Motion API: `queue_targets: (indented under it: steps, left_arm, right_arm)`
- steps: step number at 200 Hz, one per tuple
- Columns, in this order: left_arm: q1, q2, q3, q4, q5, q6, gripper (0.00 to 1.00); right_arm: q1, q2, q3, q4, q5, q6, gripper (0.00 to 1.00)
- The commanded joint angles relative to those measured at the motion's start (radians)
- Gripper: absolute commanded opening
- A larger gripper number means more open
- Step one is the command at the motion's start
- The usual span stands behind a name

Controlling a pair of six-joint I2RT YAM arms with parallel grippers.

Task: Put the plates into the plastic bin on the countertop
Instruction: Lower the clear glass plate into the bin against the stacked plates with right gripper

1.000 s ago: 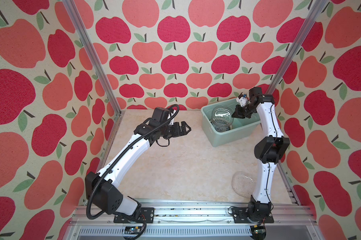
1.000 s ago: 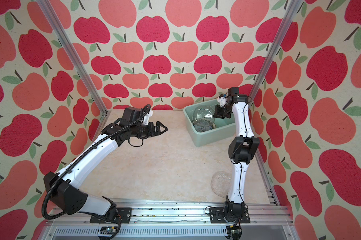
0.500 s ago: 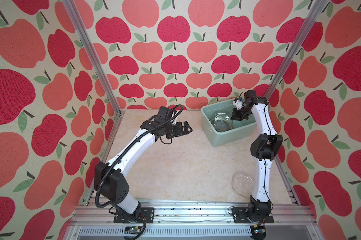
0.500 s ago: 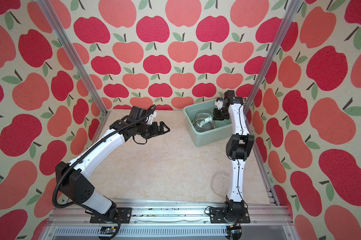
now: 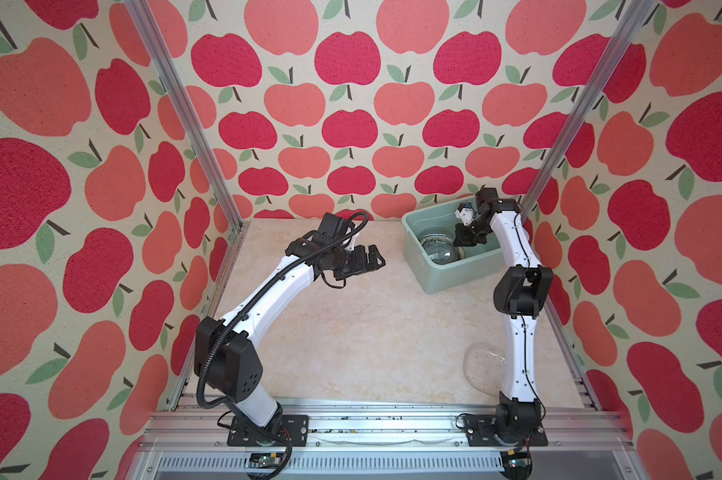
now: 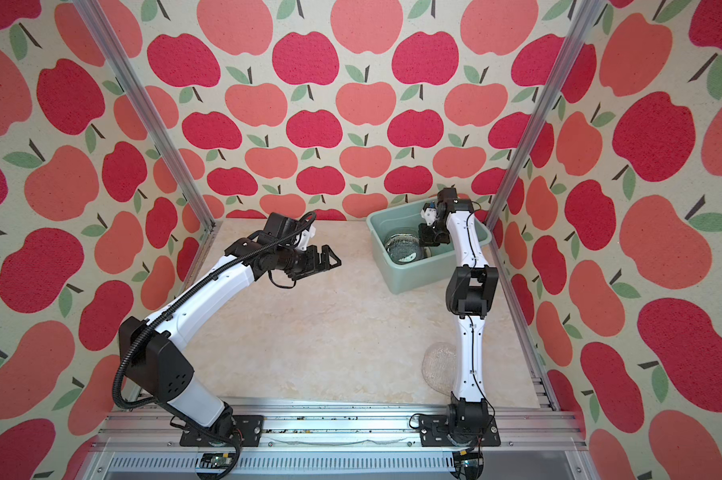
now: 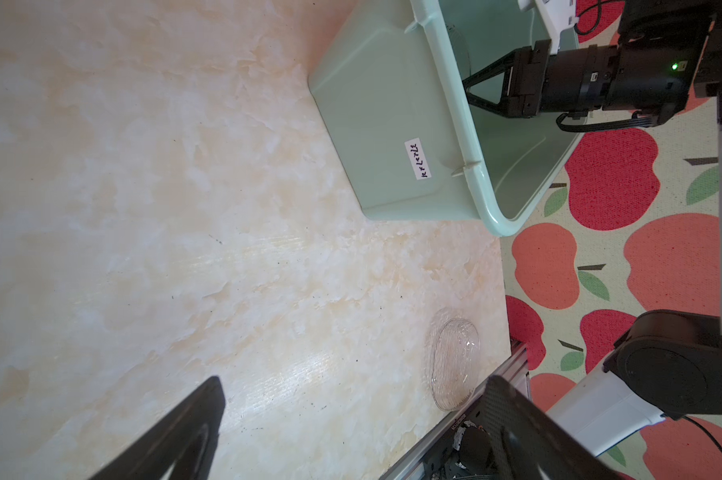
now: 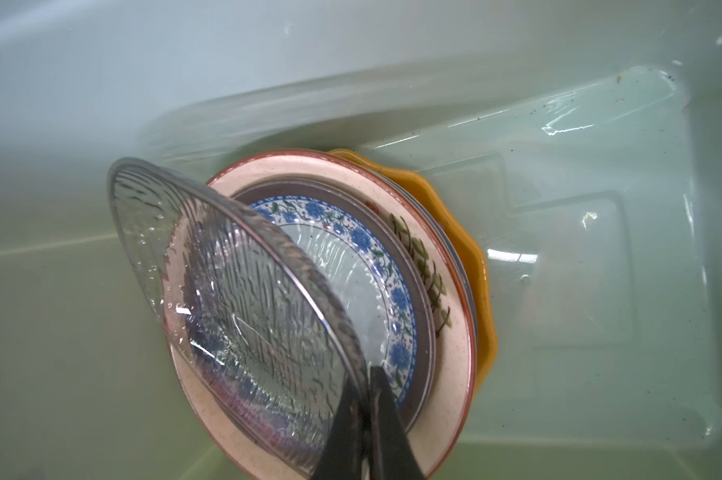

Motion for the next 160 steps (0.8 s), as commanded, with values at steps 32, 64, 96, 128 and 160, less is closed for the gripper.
queue_targets:
  steps: [32, 64, 96, 128, 160]
  left_arm:
    - [0.002, 0.021, 0.046, -0.034, 0.007, 0.014, 0.99]
    - [0.002, 0.022, 0.052, -0.043, 0.003, 0.015, 0.99]
    - [0.002, 0.017, 0.047, -0.047, 0.0, 0.013, 0.99]
    - [0.003, 0.005, 0.04, -0.049, -0.005, 0.008, 0.99]
    - [0.002, -0.013, 0.039, -0.054, -0.024, 0.015, 0.99]
  right_arm:
    - [-0.008, 0.041, 0.028, 0.03, 0.032, 0.004, 0.07]
    - [-0.014, 0.045, 0.028, 0.035, 0.048, 0.012, 0.13]
    - [-0.019, 0.045, 0.027, 0.041, 0.049, 0.013, 0.17]
    - [-0.021, 0.028, 0.029, 0.044, 0.055, 0.018, 0.17]
    - [-0.02, -0.023, 0.03, 0.071, 0.103, 0.033, 0.3]
